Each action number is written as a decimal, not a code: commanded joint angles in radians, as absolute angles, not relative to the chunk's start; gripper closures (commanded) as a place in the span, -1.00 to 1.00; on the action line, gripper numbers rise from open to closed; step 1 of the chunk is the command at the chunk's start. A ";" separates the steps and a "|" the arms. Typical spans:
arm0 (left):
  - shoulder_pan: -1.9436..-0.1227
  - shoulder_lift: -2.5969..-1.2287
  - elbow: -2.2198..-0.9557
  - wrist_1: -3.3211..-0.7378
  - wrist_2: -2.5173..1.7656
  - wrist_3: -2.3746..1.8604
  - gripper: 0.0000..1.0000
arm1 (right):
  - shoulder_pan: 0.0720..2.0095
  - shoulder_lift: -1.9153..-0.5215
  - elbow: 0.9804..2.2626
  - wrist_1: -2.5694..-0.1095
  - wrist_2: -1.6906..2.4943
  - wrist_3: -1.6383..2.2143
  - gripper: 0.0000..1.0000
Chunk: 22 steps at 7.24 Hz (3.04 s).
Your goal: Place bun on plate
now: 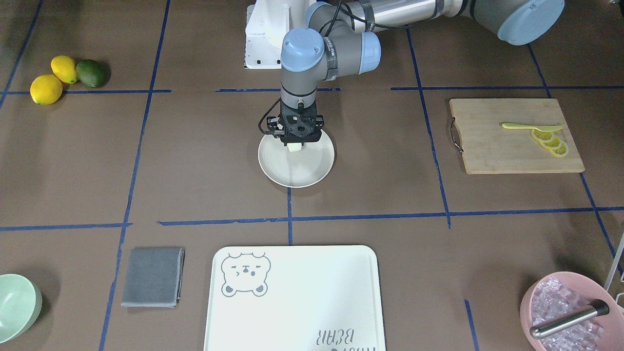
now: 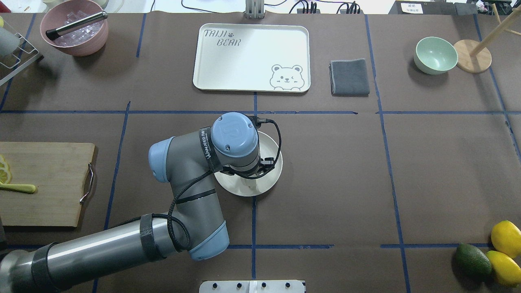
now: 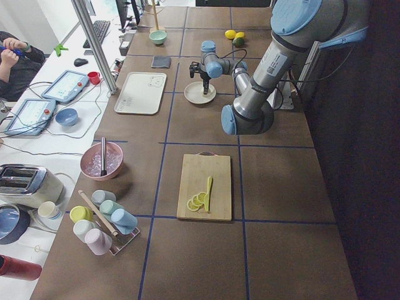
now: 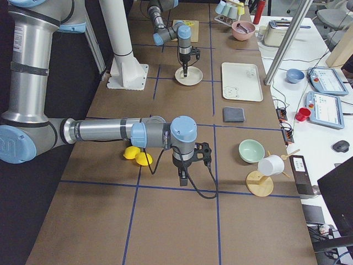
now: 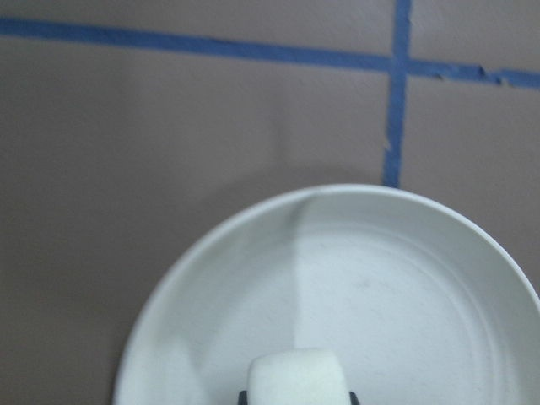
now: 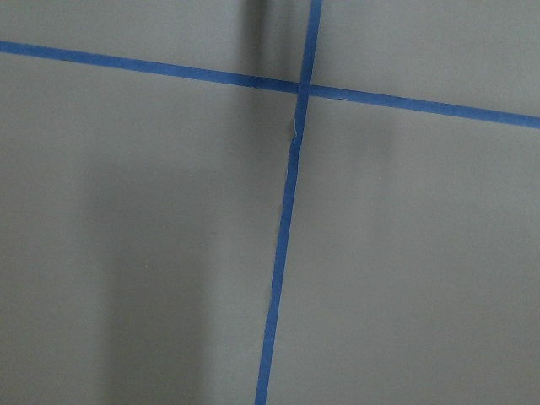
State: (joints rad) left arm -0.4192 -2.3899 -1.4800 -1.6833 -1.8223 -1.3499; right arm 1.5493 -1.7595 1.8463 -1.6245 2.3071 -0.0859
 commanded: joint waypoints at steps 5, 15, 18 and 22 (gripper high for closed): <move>-0.567 -2.328 -1.659 -1.484 -1.952 -1.179 -1.00 | 1.549 -1.758 1.847 -1.624 2.321 -0.080 -0.99; -1.505 -1.468 -1.729 -1.480 -2.359 0.129 -1.00 | 1.548 -1.756 1.838 -1.621 2.330 -0.083 -1.00; -1.545 -1.477 -1.703 -1.480 -2.359 0.120 -1.00 | 1.548 -1.756 1.839 -1.621 2.330 -0.083 -0.99; -1.545 -1.476 -1.695 -1.480 -2.356 0.132 -1.00 | 1.548 -1.756 1.838 -1.621 2.330 -0.084 -1.00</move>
State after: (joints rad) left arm -1.5446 -1.4781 -1.6959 -1.4803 -2.3565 0.1307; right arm 1.5478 -1.7564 1.8384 -1.6214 2.3306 -0.0832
